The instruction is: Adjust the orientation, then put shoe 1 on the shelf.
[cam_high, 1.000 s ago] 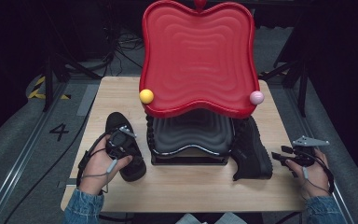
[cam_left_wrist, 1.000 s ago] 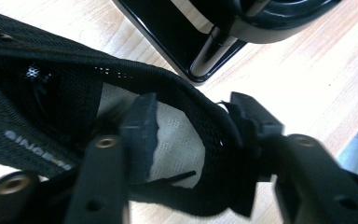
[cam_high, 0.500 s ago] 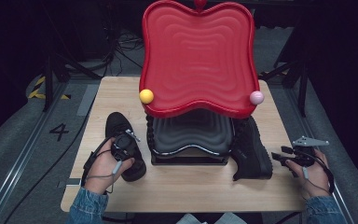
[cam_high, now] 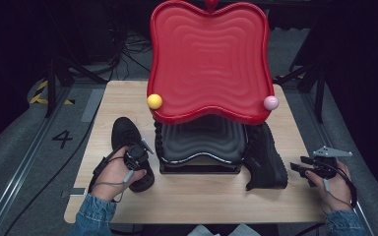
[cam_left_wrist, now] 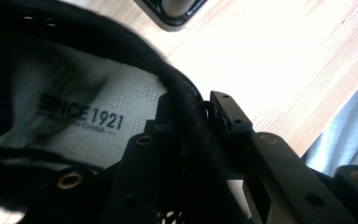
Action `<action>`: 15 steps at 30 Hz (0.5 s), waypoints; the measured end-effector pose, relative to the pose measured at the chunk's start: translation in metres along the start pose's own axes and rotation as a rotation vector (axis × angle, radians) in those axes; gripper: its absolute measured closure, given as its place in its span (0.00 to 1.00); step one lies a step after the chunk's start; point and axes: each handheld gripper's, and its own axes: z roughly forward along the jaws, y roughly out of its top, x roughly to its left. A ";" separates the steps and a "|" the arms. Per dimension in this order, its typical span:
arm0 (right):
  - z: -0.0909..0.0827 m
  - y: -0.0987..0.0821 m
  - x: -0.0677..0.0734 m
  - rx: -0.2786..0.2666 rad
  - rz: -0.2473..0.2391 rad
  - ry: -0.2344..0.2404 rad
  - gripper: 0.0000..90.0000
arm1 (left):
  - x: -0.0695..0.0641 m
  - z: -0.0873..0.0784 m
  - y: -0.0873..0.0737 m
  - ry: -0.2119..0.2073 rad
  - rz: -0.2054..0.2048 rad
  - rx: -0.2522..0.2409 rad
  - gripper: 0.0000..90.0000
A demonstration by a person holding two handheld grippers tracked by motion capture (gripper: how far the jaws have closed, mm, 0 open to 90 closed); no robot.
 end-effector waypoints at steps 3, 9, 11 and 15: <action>0.000 0.000 0.000 0.001 -0.005 -0.002 0.49 | -0.001 -0.001 0.000 0.002 0.020 -0.012 0.88; 0.000 0.000 -0.002 -0.005 -0.010 -0.006 0.49 | -0.001 -0.004 -0.005 -0.001 0.022 -0.048 0.91; -0.001 0.000 -0.002 -0.007 -0.011 -0.008 0.49 | -0.001 -0.006 -0.005 -0.002 0.027 -0.050 0.92; -0.003 0.001 -0.001 -0.010 -0.014 -0.011 0.49 | -0.001 -0.012 -0.007 -0.035 0.030 -0.080 0.93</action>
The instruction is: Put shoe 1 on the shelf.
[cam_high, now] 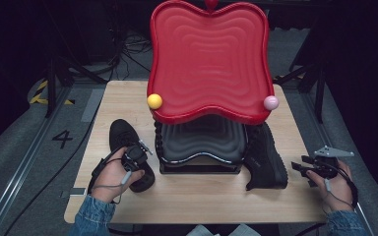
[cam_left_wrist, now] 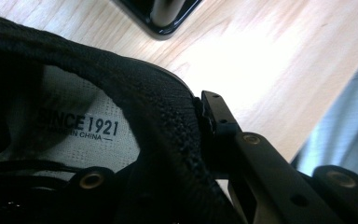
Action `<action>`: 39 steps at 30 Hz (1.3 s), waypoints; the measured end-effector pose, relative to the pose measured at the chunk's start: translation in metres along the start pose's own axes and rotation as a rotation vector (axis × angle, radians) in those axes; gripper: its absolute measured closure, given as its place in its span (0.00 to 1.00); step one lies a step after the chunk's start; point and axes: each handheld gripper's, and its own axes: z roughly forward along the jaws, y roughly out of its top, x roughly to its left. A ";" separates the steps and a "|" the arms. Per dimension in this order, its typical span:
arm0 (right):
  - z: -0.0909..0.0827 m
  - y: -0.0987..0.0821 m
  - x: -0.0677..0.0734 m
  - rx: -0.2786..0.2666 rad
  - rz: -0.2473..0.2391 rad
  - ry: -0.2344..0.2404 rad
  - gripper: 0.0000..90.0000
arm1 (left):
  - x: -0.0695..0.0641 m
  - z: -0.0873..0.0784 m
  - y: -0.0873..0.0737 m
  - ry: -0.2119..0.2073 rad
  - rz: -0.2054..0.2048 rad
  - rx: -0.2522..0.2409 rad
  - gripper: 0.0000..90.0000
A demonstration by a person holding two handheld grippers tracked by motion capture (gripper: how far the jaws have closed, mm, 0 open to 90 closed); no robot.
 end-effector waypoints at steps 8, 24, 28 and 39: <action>0.003 0.003 0.004 0.002 -0.014 0.003 0.49 | -0.003 -0.023 0.002 -0.041 0.042 -0.035 0.95; 0.000 0.005 0.002 -0.010 -0.015 0.007 0.48 | -0.024 -0.080 0.011 -0.049 0.148 -0.040 0.95; 0.001 0.004 0.003 -0.002 -0.014 0.009 0.48 | -0.031 -0.094 0.011 -0.053 0.180 -0.024 0.95; 0.003 0.007 0.004 -0.005 -0.021 0.013 0.48 | -0.044 -0.134 0.012 -0.051 0.253 -0.023 0.94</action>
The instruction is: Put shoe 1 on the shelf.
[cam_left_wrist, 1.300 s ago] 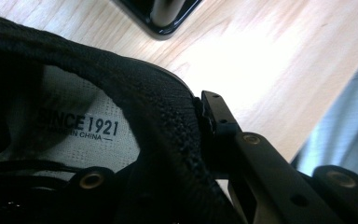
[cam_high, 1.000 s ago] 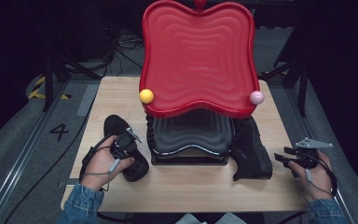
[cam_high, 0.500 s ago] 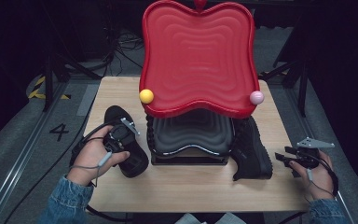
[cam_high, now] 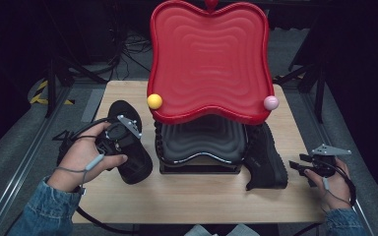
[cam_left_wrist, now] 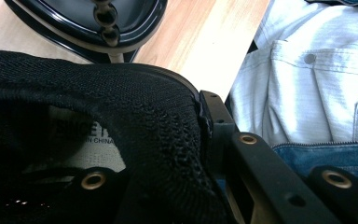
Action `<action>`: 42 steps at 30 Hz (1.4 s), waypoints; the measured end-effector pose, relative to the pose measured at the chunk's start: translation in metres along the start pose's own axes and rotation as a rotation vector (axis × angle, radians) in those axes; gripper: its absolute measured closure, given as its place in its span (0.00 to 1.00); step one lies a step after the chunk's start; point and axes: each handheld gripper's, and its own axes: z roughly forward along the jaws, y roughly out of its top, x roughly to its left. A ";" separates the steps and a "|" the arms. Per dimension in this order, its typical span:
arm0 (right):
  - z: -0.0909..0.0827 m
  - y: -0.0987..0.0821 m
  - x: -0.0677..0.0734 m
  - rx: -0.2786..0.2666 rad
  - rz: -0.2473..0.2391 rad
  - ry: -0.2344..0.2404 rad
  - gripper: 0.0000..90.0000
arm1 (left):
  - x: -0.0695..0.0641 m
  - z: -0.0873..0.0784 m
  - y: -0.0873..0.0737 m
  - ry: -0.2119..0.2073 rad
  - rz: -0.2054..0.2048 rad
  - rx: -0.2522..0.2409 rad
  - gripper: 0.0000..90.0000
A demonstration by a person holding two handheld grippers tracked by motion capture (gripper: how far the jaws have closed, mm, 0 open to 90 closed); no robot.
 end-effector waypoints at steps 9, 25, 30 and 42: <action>0.000 -0.001 0.000 -0.002 -0.001 0.000 0.47 | -0.008 -0.032 0.004 0.006 0.037 -0.020 0.94; -0.004 -0.003 0.000 -0.006 0.018 0.005 0.50 | -0.025 -0.077 0.019 0.094 0.087 0.017 0.93; -0.005 -0.004 0.000 -0.006 0.022 0.006 0.50 | -0.032 -0.088 0.026 0.127 0.107 0.012 0.93; -0.008 -0.005 -0.002 -0.008 0.024 0.001 0.51 | -0.046 -0.119 0.036 0.173 0.117 -0.012 0.93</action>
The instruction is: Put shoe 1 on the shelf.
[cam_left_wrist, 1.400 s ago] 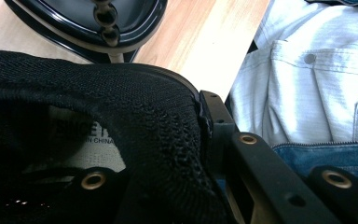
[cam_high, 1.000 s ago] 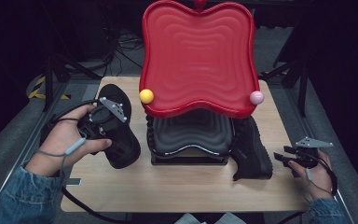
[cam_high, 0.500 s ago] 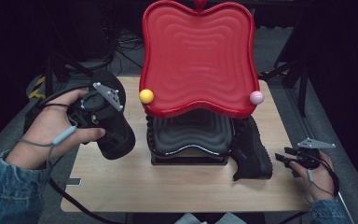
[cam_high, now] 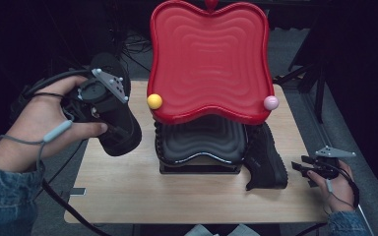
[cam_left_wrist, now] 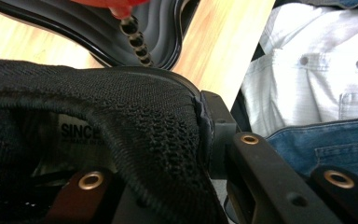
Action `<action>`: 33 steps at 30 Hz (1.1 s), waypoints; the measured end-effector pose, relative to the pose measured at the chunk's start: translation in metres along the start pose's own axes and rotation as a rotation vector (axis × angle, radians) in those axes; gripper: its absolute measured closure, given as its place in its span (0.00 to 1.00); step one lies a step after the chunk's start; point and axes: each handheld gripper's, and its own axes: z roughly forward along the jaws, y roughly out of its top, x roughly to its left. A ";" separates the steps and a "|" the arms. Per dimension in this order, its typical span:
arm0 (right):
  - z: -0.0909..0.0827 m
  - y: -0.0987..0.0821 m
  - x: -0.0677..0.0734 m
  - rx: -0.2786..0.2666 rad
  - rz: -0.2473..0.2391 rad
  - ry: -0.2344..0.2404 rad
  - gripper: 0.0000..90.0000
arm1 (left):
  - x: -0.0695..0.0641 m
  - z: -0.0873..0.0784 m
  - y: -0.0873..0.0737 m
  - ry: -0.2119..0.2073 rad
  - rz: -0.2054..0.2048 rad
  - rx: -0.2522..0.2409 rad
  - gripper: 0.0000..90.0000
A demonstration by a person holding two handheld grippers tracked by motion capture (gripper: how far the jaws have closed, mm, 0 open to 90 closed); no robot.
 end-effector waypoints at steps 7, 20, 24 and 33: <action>0.000 0.000 -0.001 0.000 0.002 -0.002 0.52 | -0.004 -0.020 0.007 0.033 0.011 0.001 0.93; 0.000 0.000 0.000 0.002 0.002 -0.001 0.53 | -0.019 -0.040 0.021 0.130 0.073 0.001 0.93; 0.000 -0.001 0.001 0.009 -0.005 0.001 0.54 | -0.025 -0.047 0.029 0.148 0.103 -0.016 0.92; -0.006 -0.005 0.000 -0.004 0.011 -0.002 0.54 | -0.034 -0.056 0.055 0.164 0.166 0.003 0.91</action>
